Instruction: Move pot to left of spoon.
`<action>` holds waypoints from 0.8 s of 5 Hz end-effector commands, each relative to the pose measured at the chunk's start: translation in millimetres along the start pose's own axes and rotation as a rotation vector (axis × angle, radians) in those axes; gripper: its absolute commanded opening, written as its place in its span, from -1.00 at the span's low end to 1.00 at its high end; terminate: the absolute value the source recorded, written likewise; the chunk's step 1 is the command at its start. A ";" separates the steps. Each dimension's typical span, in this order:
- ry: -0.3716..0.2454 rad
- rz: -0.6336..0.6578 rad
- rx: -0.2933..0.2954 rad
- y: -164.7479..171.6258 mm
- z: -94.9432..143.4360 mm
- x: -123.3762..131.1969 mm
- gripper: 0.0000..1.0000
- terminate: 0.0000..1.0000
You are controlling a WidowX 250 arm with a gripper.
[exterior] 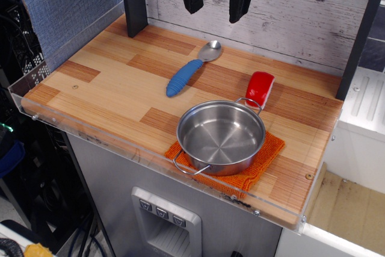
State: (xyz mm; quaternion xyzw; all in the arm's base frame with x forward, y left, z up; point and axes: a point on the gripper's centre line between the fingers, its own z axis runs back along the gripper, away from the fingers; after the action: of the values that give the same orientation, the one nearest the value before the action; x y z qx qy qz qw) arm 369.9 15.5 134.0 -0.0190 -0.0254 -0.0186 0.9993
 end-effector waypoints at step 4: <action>-0.020 -0.204 0.065 -51.6 -13.2 -58.5 1.00 -1.00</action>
State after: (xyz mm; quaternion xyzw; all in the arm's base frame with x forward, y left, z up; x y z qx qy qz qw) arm 307.8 -36.1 102.3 0.0134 -0.0064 -0.1180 0.9929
